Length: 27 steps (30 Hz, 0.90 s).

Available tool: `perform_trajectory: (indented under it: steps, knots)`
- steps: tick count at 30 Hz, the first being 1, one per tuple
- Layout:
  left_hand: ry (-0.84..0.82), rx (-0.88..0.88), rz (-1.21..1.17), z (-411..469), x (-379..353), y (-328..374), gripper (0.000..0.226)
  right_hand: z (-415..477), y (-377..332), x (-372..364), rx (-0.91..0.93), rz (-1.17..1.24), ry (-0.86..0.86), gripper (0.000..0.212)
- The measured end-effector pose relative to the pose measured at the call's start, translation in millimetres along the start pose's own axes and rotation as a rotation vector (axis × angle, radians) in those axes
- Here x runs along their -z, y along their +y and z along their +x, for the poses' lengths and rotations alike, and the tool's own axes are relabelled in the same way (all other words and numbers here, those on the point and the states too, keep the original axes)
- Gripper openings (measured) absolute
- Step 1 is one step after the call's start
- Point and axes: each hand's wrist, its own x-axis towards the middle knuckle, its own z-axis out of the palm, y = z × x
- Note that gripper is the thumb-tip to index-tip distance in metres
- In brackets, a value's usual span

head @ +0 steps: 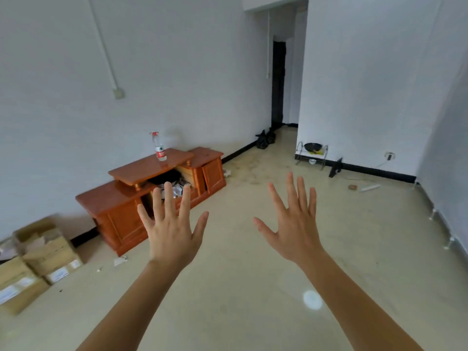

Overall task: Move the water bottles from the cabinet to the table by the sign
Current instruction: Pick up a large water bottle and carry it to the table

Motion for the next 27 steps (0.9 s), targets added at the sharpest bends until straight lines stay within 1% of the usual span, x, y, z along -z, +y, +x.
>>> perform_trajectory:
  steps: [2, 4, 5, 6, 8, 12, 15, 16, 20, 23, 27]
  knots:
    - [-0.044, 0.032, 0.037, 33, -21, 2, 0.080, 40, 12, -34, 0.027, 0.028, -0.055, 0.088]
    - [-0.078, 0.067, 0.087, 66, -45, -1, 0.081, 82, 19, -73, 0.099, 0.057, -0.101, 0.090]
    - [-0.070, 0.073, 0.103, 74, -50, -3, 0.081, 92, 19, -84, 0.125, 0.059, -0.108, 0.090]
    - [-0.096, 0.114, 0.125, 89, -66, -10, 0.081, 114, 18, -109, 0.161, 0.087, -0.159, 0.091]
    - [-0.123, 0.169, 0.147, 96, -81, -19, 0.081, 131, 13, -133, 0.174, 0.115, -0.185, 0.090]
    - [-0.196, 0.319, 0.147, 126, -137, -55, 0.083, 187, -15, -218, 0.288, 0.225, -0.291, 0.087]
    - [-0.146, 0.361, 0.112, 160, -160, -86, 0.079, 236, -43, -265, 0.369, 0.274, -0.259, 0.082]
    - [-0.108, 0.355, 0.116, 174, -163, -94, 0.077, 252, -51, -273, 0.393, 0.293, -0.215, 0.080]
    - [0.023, 0.400, 0.137, 276, -195, -152, 0.073, 358, -109, -334, 0.486, 0.310, -0.101, 0.075]
    - [0.032, 0.424, 0.121, 353, -213, -183, 0.073, 430, -135, -369, 0.502, 0.309, -0.073, 0.075]
    - [0.019, 0.405, 0.119, 443, -247, -215, 0.076, 514, -138, -419, 0.471, 0.267, -0.042, 0.074]
